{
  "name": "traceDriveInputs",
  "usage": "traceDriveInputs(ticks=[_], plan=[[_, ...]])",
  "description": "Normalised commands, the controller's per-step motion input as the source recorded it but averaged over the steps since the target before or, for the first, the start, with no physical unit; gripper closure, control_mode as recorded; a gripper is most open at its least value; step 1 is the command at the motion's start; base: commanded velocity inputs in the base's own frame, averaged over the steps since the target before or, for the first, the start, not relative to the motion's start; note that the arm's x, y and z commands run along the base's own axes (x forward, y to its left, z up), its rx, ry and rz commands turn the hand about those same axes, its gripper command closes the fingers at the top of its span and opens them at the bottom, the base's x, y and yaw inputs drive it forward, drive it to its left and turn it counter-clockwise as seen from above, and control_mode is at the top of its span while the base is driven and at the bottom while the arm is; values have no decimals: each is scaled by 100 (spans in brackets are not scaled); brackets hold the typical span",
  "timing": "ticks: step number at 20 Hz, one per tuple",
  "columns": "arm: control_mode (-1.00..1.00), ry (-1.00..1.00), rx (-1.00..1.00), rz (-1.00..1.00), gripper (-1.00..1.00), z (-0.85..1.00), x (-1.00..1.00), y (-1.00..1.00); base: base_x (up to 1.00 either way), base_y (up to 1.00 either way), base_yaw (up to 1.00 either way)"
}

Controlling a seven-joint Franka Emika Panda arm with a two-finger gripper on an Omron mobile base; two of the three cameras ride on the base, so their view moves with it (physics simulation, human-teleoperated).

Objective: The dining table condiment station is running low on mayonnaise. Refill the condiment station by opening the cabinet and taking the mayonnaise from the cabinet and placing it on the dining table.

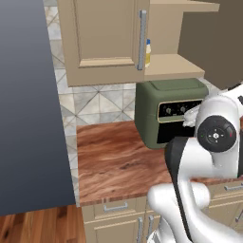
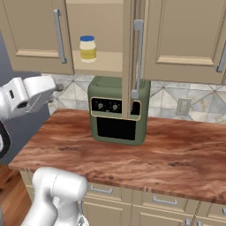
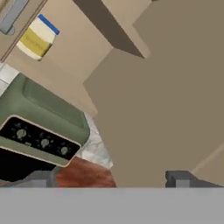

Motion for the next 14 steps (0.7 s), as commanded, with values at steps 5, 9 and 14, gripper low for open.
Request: traceDriveInputs(ticks=[5,9,14], plan=[[-100,-36,51,10,-100,21,59,27,0,0,0],[-100,-31,51,10,-100,21,72,21,0,0,0],[-100,-30,42,5,-100,18,59,49,0,0,0]])
